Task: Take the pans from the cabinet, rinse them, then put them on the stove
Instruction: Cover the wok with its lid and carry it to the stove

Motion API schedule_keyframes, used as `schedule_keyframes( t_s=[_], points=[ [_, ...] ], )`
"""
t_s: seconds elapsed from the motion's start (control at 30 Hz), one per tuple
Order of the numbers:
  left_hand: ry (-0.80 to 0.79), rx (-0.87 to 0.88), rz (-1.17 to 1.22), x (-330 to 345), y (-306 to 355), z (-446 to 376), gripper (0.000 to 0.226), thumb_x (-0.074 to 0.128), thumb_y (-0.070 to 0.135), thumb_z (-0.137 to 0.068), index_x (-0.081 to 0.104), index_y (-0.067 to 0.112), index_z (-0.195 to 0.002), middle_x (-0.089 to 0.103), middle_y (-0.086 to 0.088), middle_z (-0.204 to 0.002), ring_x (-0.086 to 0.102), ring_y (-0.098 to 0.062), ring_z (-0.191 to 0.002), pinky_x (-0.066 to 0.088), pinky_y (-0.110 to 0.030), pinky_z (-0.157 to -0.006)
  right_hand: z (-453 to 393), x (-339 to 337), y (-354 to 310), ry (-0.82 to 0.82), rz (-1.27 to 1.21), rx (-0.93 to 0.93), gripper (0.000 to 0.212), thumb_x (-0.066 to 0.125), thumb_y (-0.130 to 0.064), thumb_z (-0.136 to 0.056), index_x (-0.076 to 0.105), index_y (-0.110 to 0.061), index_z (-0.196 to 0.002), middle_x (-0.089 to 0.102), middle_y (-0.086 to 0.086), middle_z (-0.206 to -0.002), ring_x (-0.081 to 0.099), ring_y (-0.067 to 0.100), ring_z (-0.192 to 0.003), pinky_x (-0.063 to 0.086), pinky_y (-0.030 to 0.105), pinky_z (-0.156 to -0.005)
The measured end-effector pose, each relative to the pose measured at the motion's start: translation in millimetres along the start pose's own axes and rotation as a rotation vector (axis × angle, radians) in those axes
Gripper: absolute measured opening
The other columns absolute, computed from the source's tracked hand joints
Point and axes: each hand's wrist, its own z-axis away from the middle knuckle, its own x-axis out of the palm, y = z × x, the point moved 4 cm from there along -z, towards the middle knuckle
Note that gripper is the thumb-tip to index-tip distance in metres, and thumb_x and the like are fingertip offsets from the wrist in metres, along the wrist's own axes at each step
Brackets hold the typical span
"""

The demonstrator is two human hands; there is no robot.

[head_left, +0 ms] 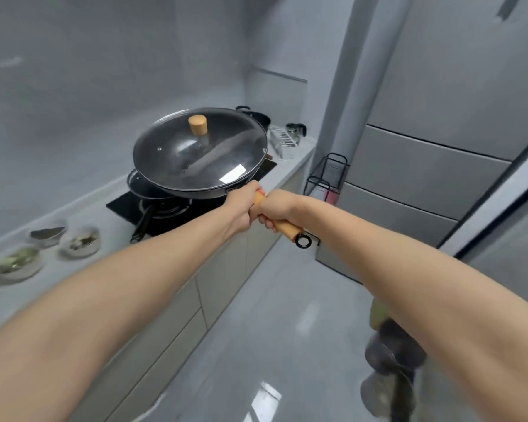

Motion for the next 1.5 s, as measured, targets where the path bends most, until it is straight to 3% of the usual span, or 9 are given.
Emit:
schedule_keyframes(
  t_s=[0.17,0.27,0.47,0.7,1.03,1.23,1.33,1.43,1.5],
  points=[
    [-0.014,-0.072,-0.063,49.5,9.3,-91.0,0.01,0.06,0.014,-0.073,0.054,0.012,-0.065,0.056,-0.011,-0.066,0.048,-0.026,-0.047,0.042,-0.03,-0.047,-82.9,-53.0,20.1,0.013,-0.054,0.098,0.016,0.06,-0.008,-0.083,0.051,-0.01,-0.069,0.05,0.006,-0.058,0.045,0.013,-0.044,0.042,0.02,-0.042],
    [-0.024,-0.098,-0.076,65.7,13.3,-162.3,0.011,0.06,0.014,-0.076,0.055,0.011,-0.067,0.057,-0.009,-0.066,0.049,-0.025,-0.05,0.042,-0.029,-0.048,-149.7,-73.4,29.9,0.019,-0.099,0.131,0.015,0.059,-0.007,-0.082,0.051,-0.009,-0.069,0.049,0.006,-0.057,0.045,0.013,-0.043,0.042,0.021,-0.042],
    [-0.024,-0.154,-0.114,59.7,31.1,-306.5,0.023,0.06,0.014,-0.086,0.056,0.013,-0.063,0.056,-0.001,-0.063,0.05,-0.017,-0.057,0.042,-0.027,-0.057,-291.2,-81.9,28.2,0.032,-0.179,0.177,0.012,0.057,-0.005,-0.083,0.051,-0.008,-0.073,0.049,0.006,-0.055,0.046,0.013,-0.042,0.042,0.021,-0.041],
    [0.018,-0.255,-0.159,44.0,53.1,-427.7,0.02,0.063,0.019,-0.089,0.056,0.014,-0.071,0.058,0.001,-0.069,0.052,-0.016,-0.056,0.04,-0.026,-0.05,-410.3,-86.5,10.4,-0.02,-0.252,0.209,0.014,0.057,-0.002,-0.082,0.051,-0.006,-0.071,0.049,0.007,-0.05,0.044,0.013,-0.035,0.04,0.018,-0.037],
    [0.092,-0.353,-0.193,17.4,57.0,-508.1,0.024,0.065,0.024,-0.091,0.058,0.011,-0.072,0.056,-0.005,-0.067,0.054,-0.019,-0.06,0.043,-0.031,-0.053,-498.9,-73.1,5.2,-0.112,-0.307,0.219,0.011,0.056,0.0,-0.081,0.053,-0.003,-0.071,0.051,0.011,-0.054,0.047,0.016,-0.038,0.043,0.023,-0.039],
    [0.068,-0.365,-0.268,8.7,72.5,-535.2,0.025,0.068,0.029,-0.089,0.059,0.011,-0.075,0.058,-0.005,-0.069,0.054,-0.02,-0.057,0.042,-0.03,-0.048,-528.0,-69.1,-2.7,-0.102,-0.408,0.26,0.012,0.056,-0.002,-0.084,0.053,-0.004,-0.072,0.051,0.01,-0.057,0.047,0.016,-0.042,0.045,0.026,-0.042],
    [0.066,-0.362,-0.296,0.3,76.0,-541.1,0.02,0.069,0.027,-0.09,0.061,0.009,-0.091,0.061,-0.003,-0.075,0.056,-0.017,-0.058,0.045,-0.027,-0.046,-529.8,-59.7,-5.1,-0.108,-0.528,0.292,0.012,0.057,-0.004,-0.083,0.052,-0.006,-0.072,0.05,0.008,-0.059,0.046,0.015,-0.043,0.042,0.024,-0.041],
    [0.075,-0.334,-0.289,-10.9,76.5,-542.4,0.033,0.071,0.025,-0.089,0.058,0.006,-0.112,0.064,-0.002,-0.08,0.059,-0.016,-0.06,0.047,-0.025,-0.044,-527.4,-46.9,-7.9,-0.147,-0.67,0.304,0.011,0.053,-0.01,-0.084,0.052,-0.007,-0.073,0.049,0.007,-0.059,0.047,0.016,-0.044,0.043,0.024,-0.045],
    [0.078,-0.299,-0.303,-16.8,79.7,-539.6,0.035,0.071,0.026,-0.089,0.058,0.005,-0.113,0.066,-0.002,-0.083,0.061,-0.015,-0.063,0.048,-0.026,-0.046,-521.2,-39.1,-11.3,-0.187,-0.778,0.296,0.019,0.047,-0.015,-0.088,0.052,-0.008,-0.072,0.049,0.007,-0.061,0.049,0.017,-0.049,0.046,0.026,-0.05]
  ],
)
